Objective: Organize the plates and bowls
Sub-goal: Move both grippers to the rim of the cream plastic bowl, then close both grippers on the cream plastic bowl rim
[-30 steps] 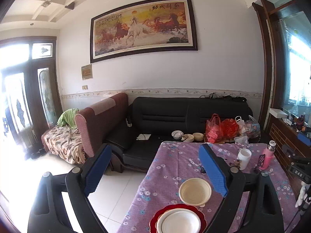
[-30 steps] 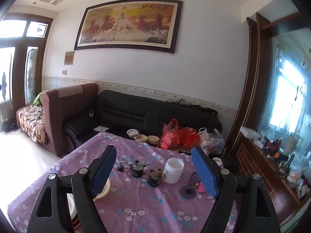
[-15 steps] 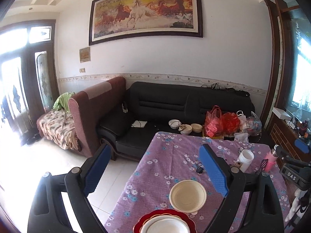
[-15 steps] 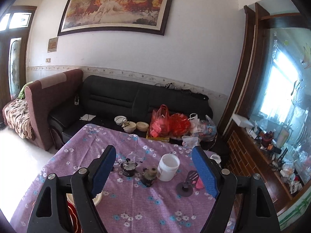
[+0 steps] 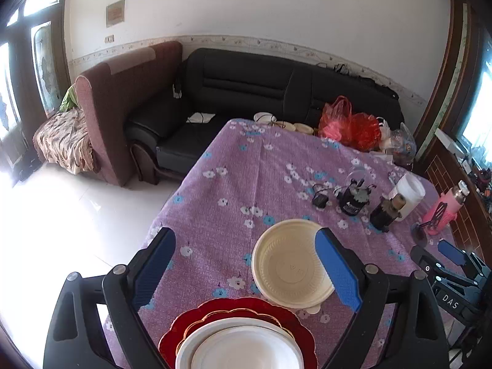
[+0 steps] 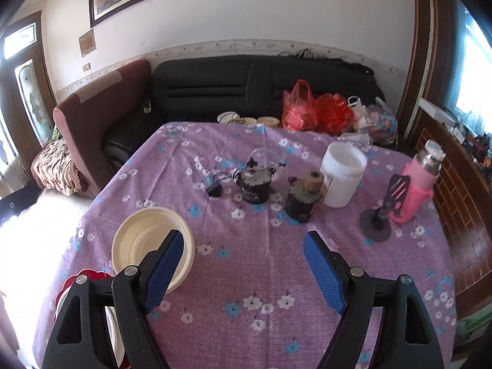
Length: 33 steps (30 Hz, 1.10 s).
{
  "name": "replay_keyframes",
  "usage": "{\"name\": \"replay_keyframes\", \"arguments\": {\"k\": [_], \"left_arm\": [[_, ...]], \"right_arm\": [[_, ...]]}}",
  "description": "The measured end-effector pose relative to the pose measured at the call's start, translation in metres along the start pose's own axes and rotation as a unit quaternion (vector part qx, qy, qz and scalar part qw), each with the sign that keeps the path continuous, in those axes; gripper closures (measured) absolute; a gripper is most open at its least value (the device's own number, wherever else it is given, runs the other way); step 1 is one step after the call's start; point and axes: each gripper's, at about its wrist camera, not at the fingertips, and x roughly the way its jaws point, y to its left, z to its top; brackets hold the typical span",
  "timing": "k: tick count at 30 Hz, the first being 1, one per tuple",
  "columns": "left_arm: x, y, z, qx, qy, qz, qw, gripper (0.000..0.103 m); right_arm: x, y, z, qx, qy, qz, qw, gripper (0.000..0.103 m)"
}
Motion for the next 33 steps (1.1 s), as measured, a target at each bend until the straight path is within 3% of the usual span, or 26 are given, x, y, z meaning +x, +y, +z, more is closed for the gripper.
{"name": "replay_keyframes", "arguments": {"k": [12,19,21,26,33], "left_arm": [[0.121,0.0,-0.015,-0.03,0.125,-0.002,0.9917,0.011],[0.154,0.006,-0.017,-0.049,0.165,-0.019,0.9849,0.013],[0.158,0.004,-0.017,-0.044,0.17,-0.02,0.9843,0.018],[0.17,-0.005,-0.021,-0.018,0.194,-0.026,0.9805,0.046],[0.175,-0.017,-0.022,0.008,0.205,-0.022,0.9786,0.058]], "right_arm": [[0.099,0.013,-0.035,0.042,0.085,0.078,0.992,0.019],[0.132,0.016,-0.04,0.068,0.105,0.113,0.986,0.019],[0.139,0.017,-0.042,0.074,0.11,0.119,0.984,0.02],[0.154,0.02,-0.045,0.085,0.124,0.13,0.98,0.024],[0.161,0.03,-0.047,0.08,0.131,0.135,0.979,0.031]]}}
